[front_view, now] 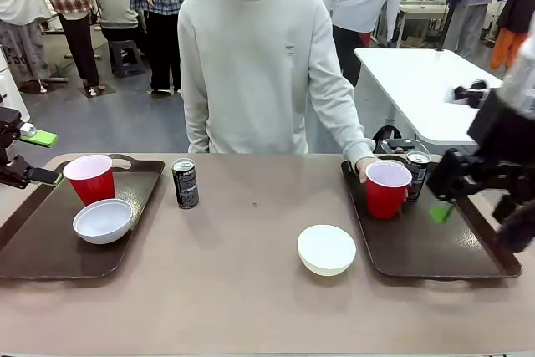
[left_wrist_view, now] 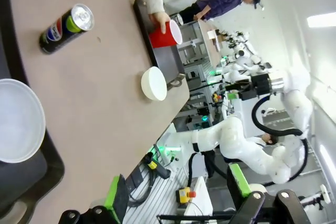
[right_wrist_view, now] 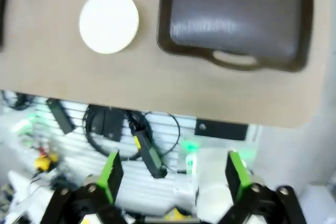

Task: Prepare tableware on both trays.
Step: Pick up a Picnic Bowl from the table and place it on a Handle tray.

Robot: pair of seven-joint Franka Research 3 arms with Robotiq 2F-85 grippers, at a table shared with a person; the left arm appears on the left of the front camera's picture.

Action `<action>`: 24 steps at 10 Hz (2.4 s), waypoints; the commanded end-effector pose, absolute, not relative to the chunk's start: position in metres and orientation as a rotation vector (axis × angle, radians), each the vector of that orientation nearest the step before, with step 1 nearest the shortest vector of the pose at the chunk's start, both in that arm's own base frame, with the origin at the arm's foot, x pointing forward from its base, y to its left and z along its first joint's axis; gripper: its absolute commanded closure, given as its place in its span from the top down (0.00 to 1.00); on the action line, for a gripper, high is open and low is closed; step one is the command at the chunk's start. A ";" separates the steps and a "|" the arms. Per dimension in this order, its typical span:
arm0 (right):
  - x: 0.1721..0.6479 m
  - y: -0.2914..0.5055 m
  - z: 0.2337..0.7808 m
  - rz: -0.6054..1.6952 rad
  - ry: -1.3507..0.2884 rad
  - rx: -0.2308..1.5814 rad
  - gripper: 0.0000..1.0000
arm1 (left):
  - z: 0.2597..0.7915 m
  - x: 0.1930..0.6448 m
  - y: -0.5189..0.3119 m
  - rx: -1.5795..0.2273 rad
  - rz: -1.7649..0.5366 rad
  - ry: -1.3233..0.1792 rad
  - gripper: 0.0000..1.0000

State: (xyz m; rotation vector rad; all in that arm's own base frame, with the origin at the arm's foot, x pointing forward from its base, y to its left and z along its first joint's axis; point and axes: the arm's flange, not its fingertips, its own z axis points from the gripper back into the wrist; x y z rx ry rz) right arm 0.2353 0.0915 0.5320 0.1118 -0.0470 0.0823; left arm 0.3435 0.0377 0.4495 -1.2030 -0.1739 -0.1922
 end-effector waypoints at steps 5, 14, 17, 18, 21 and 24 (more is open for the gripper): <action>0.237 0.091 0.466 0.057 0.000 0.136 1.00 | 0.452 0.346 0.037 -1.208 -0.199 -0.173 1.00; 0.327 0.207 0.374 0.017 -0.090 -0.027 1.00 | 0.452 0.346 0.037 -1.208 -0.199 -0.173 1.00; 0.331 0.221 0.356 0.050 -0.104 0.013 1.00 | 0.452 0.346 0.037 -1.208 -0.199 -0.173 1.00; 0.330 0.227 0.355 0.062 -0.127 0.035 0.97 | 0.452 0.346 0.037 -1.208 -0.199 -0.173 1.00; 0.333 0.233 0.351 0.076 -0.144 0.049 0.78 | 0.452 0.346 0.037 -1.208 -0.199 -0.173 1.00; 0.334 0.230 0.351 0.074 -0.135 0.042 0.46 | 0.452 0.346 0.037 -1.208 -0.199 -0.173 1.00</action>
